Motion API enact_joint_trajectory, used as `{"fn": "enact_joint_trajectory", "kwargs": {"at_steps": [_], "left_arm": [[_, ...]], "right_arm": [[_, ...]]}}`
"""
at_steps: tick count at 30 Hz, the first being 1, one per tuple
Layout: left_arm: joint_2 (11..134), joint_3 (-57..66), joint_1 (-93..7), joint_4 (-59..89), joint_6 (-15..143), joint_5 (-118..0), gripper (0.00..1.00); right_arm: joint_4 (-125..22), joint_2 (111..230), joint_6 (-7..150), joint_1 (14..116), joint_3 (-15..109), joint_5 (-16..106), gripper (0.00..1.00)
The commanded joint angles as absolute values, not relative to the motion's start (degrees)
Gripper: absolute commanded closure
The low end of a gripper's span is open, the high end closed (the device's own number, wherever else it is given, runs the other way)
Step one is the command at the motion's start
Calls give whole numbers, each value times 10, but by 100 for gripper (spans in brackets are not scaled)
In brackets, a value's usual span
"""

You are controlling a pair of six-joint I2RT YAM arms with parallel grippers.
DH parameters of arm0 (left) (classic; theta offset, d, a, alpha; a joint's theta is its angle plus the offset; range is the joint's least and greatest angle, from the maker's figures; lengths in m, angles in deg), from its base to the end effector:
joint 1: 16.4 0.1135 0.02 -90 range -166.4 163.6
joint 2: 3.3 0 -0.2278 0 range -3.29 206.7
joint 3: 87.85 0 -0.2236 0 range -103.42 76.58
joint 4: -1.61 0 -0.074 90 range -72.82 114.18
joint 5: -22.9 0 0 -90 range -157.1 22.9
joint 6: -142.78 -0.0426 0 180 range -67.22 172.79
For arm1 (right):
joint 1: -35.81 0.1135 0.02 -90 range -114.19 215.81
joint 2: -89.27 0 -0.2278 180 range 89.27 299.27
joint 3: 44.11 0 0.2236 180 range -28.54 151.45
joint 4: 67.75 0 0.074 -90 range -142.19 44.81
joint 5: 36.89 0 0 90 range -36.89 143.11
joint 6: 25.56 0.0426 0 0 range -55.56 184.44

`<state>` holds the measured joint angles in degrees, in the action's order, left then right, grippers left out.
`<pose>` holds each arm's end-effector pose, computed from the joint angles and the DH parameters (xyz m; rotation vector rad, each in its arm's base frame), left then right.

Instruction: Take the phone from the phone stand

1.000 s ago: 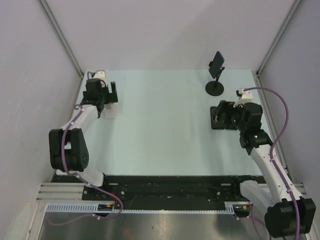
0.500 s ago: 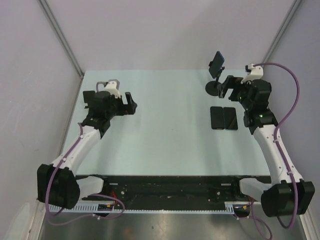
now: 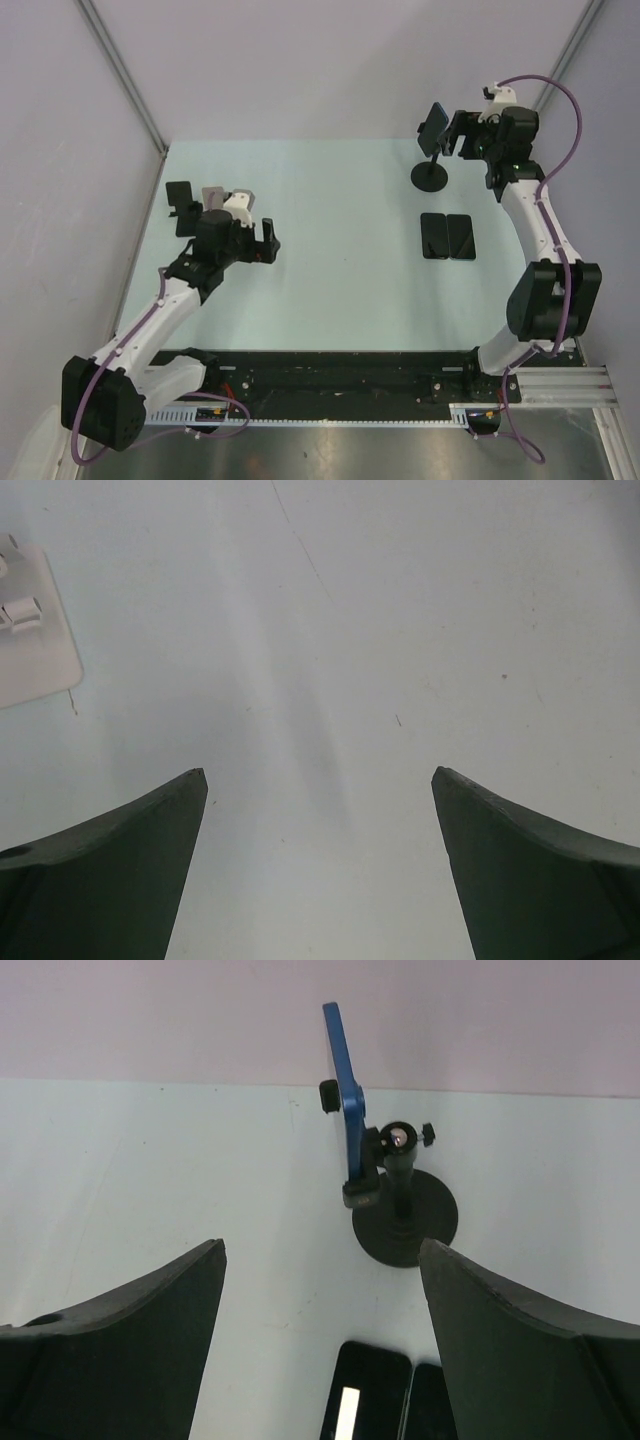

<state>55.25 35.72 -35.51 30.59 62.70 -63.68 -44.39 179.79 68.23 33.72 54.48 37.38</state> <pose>0.2112 -0.0759 0.2394 0.2068 2.1239 -0.3636 0.3546 -0.0014 0.3424 -0.0986 1.8334 0.2729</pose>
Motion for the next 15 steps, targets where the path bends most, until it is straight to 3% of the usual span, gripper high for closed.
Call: {"fn": "enact_joint_trajectory", "kwargs": {"at_steps": [1, 8, 15], "left_arm": [[564, 343, -367, 301, 607, -658, 0], [573, 343, -381, 300, 617, -660, 0], [583, 340, -383, 298, 615, -661, 0]], "right_arm": [[-485, 1846, 665, 340, 610, 338, 18], [-466, 1955, 645, 348, 716, 357, 22], [-475, 2029, 646, 348, 773, 358, 36]]}}
